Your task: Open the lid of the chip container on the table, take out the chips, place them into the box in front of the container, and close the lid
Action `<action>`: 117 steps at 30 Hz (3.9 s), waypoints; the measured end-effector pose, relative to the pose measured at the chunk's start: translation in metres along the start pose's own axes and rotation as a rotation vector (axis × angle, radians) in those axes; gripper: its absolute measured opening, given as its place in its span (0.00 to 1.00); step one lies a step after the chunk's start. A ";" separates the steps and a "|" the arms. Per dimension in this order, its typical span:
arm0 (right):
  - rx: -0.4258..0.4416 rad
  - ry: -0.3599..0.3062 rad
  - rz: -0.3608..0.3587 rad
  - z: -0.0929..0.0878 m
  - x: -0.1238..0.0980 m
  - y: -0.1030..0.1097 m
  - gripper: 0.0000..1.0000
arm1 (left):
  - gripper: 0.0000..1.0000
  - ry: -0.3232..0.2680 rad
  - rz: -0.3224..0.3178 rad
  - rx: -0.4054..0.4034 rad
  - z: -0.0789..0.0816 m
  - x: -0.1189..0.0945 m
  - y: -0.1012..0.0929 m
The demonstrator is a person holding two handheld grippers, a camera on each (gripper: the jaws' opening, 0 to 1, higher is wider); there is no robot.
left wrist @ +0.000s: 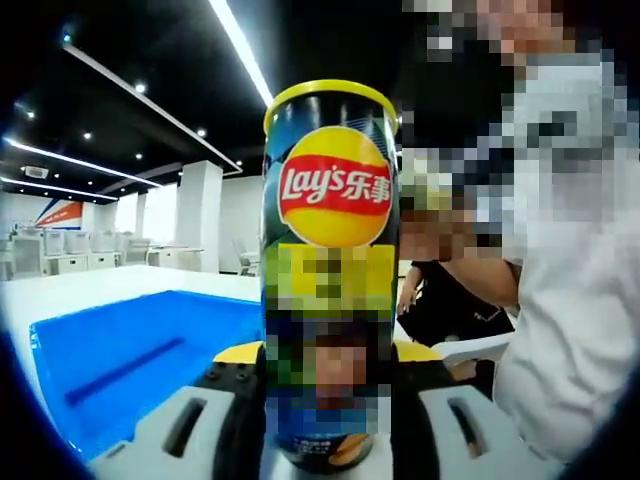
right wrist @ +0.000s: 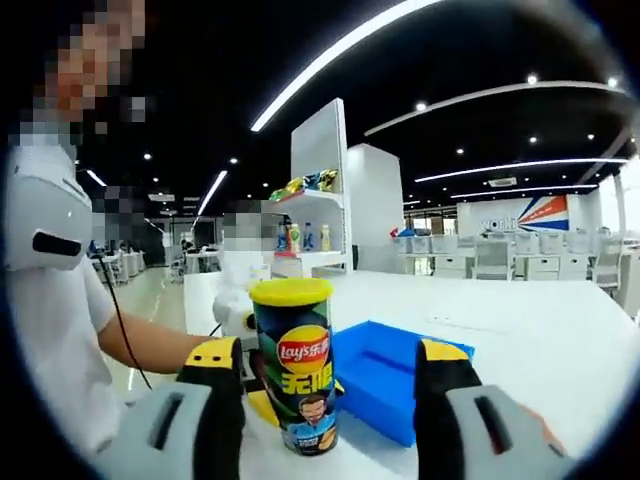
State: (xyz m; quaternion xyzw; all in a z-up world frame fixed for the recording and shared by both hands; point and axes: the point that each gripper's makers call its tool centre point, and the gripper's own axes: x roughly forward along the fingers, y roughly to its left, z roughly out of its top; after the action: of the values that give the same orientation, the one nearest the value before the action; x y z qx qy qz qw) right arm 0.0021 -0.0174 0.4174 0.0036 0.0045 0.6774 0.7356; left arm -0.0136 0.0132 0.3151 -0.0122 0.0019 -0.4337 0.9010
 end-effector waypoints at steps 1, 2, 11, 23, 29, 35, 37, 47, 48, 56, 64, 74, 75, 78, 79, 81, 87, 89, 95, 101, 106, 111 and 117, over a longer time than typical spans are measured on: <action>-0.014 -0.003 0.022 0.002 0.003 0.005 0.68 | 0.48 0.000 0.000 0.000 0.000 0.000 0.000; -0.012 0.000 0.039 0.003 0.004 0.009 0.68 | 0.48 0.000 0.000 0.000 0.000 0.000 0.000; -0.064 0.000 0.071 0.009 0.022 0.019 0.68 | 0.48 -0.006 -0.002 -0.003 0.000 0.000 -0.001; -0.099 -0.031 0.125 0.017 0.043 0.029 0.61 | 0.48 -0.009 -0.005 -0.008 0.000 0.002 -0.001; -0.098 -0.009 0.149 0.013 0.052 0.034 0.58 | 0.48 -0.011 -0.009 -0.012 0.000 0.002 -0.001; -0.092 -0.025 0.155 0.017 0.057 0.035 0.52 | 0.48 -0.013 -0.011 -0.017 0.000 0.002 -0.001; -0.088 -0.026 0.150 0.017 0.059 0.033 0.49 | 0.48 -0.009 -0.011 -0.015 0.000 0.001 -0.001; -0.148 -0.034 0.148 0.017 0.065 0.032 0.48 | 0.48 0.004 -0.013 -0.010 -0.001 0.001 0.000; -0.154 -0.035 0.148 0.017 0.065 0.032 0.48 | 0.48 0.006 -0.013 -0.009 -0.001 0.001 0.000; -0.176 -0.021 0.130 0.017 0.066 0.031 0.48 | 0.48 0.019 -0.010 -0.006 -0.001 0.001 0.001; -0.161 -0.037 0.118 0.018 0.066 0.031 0.47 | 0.48 0.024 -0.007 -0.001 -0.002 0.000 0.001; -0.133 -0.040 0.091 0.018 0.064 0.034 0.42 | 0.47 0.040 -0.002 0.034 -0.003 0.000 -0.001; -0.130 -0.035 0.089 0.018 0.064 0.035 0.41 | 0.47 0.046 -0.001 0.041 -0.003 0.000 -0.002; -0.103 -0.021 0.084 0.017 0.066 0.036 0.39 | 0.47 0.059 0.005 0.044 -0.003 0.000 -0.002; -0.087 -0.020 0.080 0.017 0.067 0.035 0.39 | 0.47 0.066 0.004 0.038 -0.004 0.000 -0.001; -0.061 -0.012 0.077 0.016 0.066 0.034 0.38 | 0.47 0.069 0.005 0.037 -0.004 -0.001 -0.001; -0.003 -0.008 0.070 0.014 0.063 0.031 0.37 | 0.47 0.067 0.002 0.032 -0.005 0.001 -0.001; 0.011 -0.006 0.071 0.014 0.062 0.031 0.37 | 0.47 0.067 0.000 0.033 -0.005 0.001 -0.002; 0.036 -0.004 0.057 0.014 0.062 0.031 0.37 | 0.47 0.071 -0.001 0.035 -0.005 0.001 -0.002; 0.059 -0.032 0.060 0.017 0.059 0.032 0.39 | 0.47 0.079 -0.003 0.040 -0.005 0.001 -0.003; 0.084 -0.059 0.068 0.018 0.058 0.032 0.39 | 0.47 0.088 0.000 0.049 -0.005 0.001 -0.004; 0.057 -0.064 0.079 0.017 0.060 0.032 0.40 | 0.47 0.079 0.003 0.042 -0.005 0.000 -0.002; 0.053 -0.096 0.092 0.018 0.060 0.034 0.42 | 0.48 0.058 0.003 0.036 -0.005 0.001 -0.002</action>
State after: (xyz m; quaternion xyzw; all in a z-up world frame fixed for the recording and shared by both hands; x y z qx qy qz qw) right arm -0.0266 0.0454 0.4358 0.0557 -0.0131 0.7091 0.7028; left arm -0.0144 0.0116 0.3106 0.0167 0.0202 -0.4325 0.9013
